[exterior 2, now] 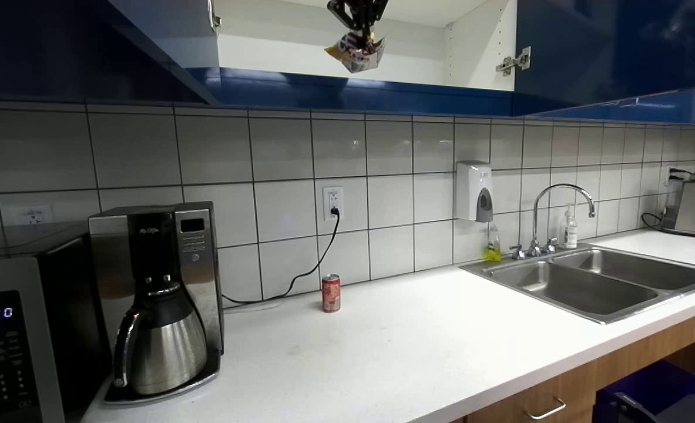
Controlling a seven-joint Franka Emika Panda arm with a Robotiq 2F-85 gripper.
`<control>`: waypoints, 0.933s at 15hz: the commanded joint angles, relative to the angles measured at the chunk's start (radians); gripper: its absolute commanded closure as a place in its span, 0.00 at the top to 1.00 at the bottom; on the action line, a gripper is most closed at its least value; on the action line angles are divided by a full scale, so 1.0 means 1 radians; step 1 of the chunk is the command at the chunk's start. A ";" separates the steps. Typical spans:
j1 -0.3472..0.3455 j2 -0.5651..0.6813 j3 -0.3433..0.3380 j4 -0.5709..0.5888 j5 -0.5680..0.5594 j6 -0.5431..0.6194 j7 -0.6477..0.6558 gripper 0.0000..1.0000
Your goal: Put the yellow and brown packet in the open upper cabinet.
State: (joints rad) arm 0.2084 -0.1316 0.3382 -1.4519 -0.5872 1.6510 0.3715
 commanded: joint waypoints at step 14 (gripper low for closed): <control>-0.028 0.089 -0.084 -0.007 -0.199 0.435 -0.043 0.00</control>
State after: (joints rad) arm 0.2021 -0.0338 0.2771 -1.4283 -0.7622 1.9946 0.3414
